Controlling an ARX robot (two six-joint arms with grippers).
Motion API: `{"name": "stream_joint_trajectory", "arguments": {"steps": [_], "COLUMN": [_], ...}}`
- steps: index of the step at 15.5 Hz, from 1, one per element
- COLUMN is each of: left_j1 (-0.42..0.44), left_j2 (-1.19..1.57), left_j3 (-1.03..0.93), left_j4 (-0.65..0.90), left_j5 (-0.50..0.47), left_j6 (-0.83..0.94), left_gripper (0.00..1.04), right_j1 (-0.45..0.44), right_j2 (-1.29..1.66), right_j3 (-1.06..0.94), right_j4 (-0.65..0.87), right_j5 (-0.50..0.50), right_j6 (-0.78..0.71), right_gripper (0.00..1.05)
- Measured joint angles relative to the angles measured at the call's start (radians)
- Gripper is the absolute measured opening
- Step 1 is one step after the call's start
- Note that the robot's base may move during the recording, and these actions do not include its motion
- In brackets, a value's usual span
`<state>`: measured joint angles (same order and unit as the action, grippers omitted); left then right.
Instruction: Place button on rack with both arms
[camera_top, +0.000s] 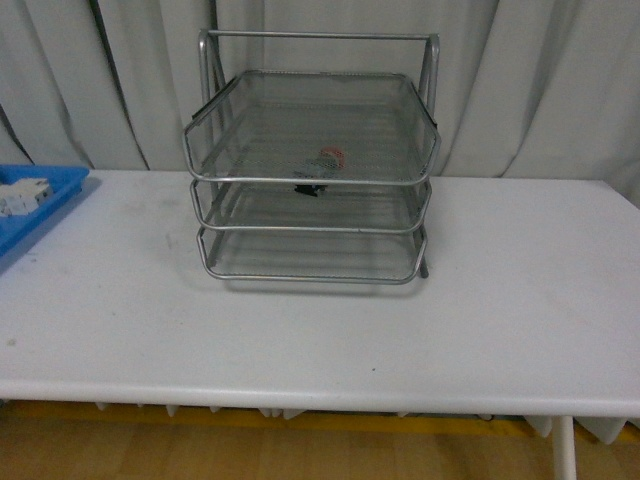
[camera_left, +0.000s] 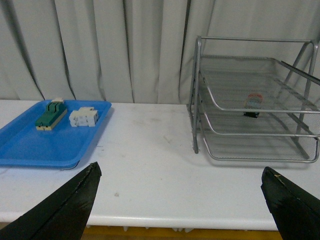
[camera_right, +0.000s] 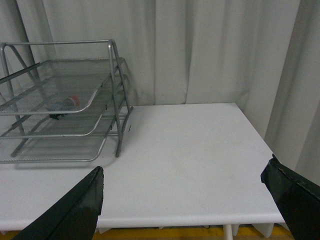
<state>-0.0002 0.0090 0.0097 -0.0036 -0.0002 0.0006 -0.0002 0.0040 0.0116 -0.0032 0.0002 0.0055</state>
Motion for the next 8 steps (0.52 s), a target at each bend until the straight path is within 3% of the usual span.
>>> {"name": "stream_joint_trajectory", "arguments": {"steps": [8], "left_j1": [0.000], "left_j2": [0.000], "left_j3": [0.000], "left_j4": [0.000], "left_j5": [0.000], "left_j6": [0.000], "left_gripper": [0.98], "right_j1": [0.000], "right_j2": [0.000], "right_j3": [0.000], "right_j4": [0.000], "right_j5": [0.000], "right_j6": [0.000], "right_gripper": [0.98]}}
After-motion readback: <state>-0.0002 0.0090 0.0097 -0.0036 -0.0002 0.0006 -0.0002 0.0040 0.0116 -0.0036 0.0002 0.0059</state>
